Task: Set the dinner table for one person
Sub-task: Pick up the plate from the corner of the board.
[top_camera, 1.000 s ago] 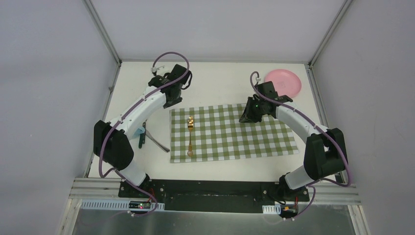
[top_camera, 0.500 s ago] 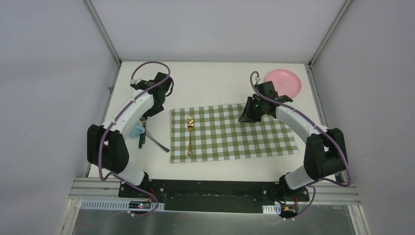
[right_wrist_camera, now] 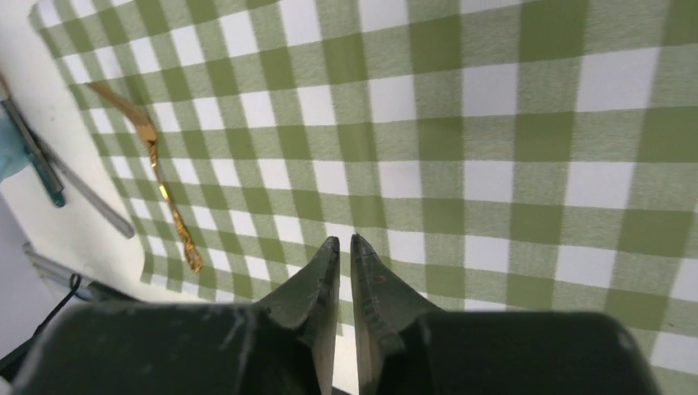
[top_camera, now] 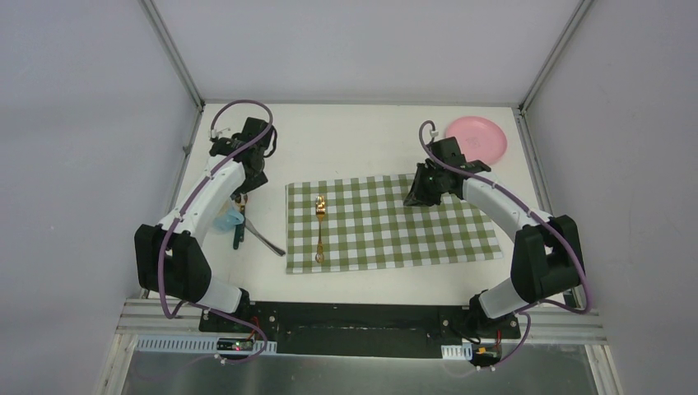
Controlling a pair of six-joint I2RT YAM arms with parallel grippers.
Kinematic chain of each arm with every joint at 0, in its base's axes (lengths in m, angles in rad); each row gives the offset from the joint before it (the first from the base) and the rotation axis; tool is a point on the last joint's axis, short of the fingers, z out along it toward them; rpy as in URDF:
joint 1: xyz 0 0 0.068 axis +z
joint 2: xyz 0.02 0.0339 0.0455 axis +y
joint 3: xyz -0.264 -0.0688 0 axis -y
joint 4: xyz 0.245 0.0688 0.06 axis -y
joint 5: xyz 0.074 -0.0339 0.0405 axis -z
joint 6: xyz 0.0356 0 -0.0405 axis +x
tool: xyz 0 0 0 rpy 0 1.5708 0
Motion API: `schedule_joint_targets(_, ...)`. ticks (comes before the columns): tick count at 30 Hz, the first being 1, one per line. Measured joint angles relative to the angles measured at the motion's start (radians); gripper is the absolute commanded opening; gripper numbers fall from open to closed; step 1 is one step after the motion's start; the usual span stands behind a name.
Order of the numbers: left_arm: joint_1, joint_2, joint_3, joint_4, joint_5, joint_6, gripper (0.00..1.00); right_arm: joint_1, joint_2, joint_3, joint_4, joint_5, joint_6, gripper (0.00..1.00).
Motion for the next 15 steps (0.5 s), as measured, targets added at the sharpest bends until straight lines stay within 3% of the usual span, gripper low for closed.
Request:
schedule_joint_targets(9,0.0,0.0,-0.015,0.07,0.118,0.045,0.48,-0.012,0.097,0.15,-0.093,0.293,-0.028,0.16)
schedule_joint_targets(15,0.0,0.0,-0.042,0.114,0.184,0.06,0.47,-0.122,0.179,0.306,-0.126,0.493,-0.045,0.18)
